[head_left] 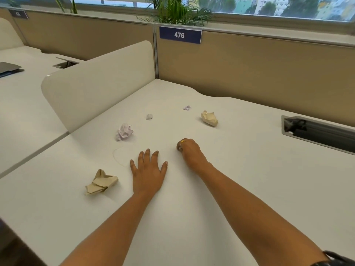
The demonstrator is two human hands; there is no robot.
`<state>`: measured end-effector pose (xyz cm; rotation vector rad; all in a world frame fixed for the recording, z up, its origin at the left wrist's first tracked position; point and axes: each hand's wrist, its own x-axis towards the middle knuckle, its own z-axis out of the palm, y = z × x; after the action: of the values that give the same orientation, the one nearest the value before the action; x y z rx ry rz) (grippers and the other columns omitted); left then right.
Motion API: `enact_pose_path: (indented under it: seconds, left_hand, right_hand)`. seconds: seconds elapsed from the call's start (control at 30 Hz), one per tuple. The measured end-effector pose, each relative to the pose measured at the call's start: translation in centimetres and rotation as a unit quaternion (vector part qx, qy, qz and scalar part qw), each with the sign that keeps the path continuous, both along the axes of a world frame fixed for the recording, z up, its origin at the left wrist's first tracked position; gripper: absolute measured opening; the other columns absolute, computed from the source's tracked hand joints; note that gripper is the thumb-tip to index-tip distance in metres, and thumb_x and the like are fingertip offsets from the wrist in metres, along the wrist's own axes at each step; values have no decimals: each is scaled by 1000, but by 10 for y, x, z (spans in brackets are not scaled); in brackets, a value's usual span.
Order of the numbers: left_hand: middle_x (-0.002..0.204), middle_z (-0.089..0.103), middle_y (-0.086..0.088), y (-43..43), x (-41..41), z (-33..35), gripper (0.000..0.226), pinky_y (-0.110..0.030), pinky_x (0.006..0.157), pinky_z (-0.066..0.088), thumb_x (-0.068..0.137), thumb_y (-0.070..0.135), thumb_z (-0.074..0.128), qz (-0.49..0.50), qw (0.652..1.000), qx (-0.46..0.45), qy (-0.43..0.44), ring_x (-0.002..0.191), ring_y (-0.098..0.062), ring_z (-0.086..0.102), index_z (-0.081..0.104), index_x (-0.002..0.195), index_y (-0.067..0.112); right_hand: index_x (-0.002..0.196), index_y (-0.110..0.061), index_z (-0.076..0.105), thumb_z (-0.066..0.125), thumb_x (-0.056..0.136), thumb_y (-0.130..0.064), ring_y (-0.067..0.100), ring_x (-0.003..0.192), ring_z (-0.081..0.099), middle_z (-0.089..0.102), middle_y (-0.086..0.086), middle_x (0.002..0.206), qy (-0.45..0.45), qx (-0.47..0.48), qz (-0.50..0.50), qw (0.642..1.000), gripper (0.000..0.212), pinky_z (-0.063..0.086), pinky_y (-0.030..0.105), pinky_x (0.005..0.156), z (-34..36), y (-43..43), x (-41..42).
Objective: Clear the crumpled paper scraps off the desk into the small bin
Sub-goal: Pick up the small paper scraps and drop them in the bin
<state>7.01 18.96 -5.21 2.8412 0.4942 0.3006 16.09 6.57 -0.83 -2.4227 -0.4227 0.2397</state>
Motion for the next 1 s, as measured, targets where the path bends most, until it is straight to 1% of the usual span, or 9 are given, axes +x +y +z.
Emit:
enact_pose_path:
  seconds: [0.1,0.17,0.27,0.33,0.47,0.57,0.73,0.93,1.0]
  left_hand:
    - [149,32,-8,-7,-2,5,49,-53,113,15,94,41,35,-7,1000,20,6,140,-24,22,34,137,17]
    - [147,35,-6,-22,-5,9,45,-53,112,16,94,36,36,-27,999,24,1,138,-22,28,37,134,15]
    - [146,36,-1,-63,-9,12,42,-51,112,15,94,37,36,-89,996,29,-2,135,-16,30,39,132,18]
    - [147,34,0,-95,-10,14,43,-51,112,15,94,40,35,-124,992,20,-1,136,-15,29,37,132,20]
    - [149,30,-1,-162,-11,16,46,-51,113,14,94,42,35,-162,987,-18,11,138,-16,24,34,134,20]
    - [150,28,-2,-215,-16,16,47,-53,114,12,94,43,34,-178,983,-47,25,141,-17,20,33,135,20]
    - [153,21,-2,-287,-23,17,50,-53,115,6,94,44,32,-240,968,-63,41,143,-17,12,28,138,21]
    - [153,21,-2,-312,-22,13,52,-56,114,6,95,45,29,-253,966,-38,36,143,-20,10,24,140,21]
    - [153,23,-1,-312,-22,11,52,-56,114,9,94,46,29,-247,968,-28,27,143,-19,12,25,140,21]
  right_hand:
    - [102,7,60,40,83,10,34,105,56,59,20,113,-40,-34,7,999,28,44,37,91,-3,-28,-12]
    - [105,3,61,42,85,8,29,106,57,61,17,114,-37,-39,-3,999,28,44,30,89,-4,-48,-16]
    - [108,2,62,45,87,7,27,109,58,62,15,116,-9,-39,-43,998,28,42,24,90,-1,-85,-26]
    - [106,1,63,44,85,9,27,107,59,63,15,113,-31,-40,-55,997,29,41,22,86,2,-113,-37]
    - [108,1,64,45,87,8,26,108,59,64,15,115,-42,-52,-103,992,29,42,23,90,8,-181,-56]
    - [107,1,65,45,89,6,28,106,60,65,17,114,-51,-47,-161,985,27,45,29,91,14,-234,-70]
    - [106,1,67,46,93,1,28,106,62,67,16,115,-47,-50,-250,966,25,46,27,92,24,-311,-85]
    - [113,1,64,45,92,4,30,108,60,64,17,119,-78,-98,-286,950,28,46,30,97,42,-400,-91]
    - [112,2,64,46,93,3,31,108,61,64,19,118,-94,-72,-338,934,27,46,30,96,53,-428,-86]
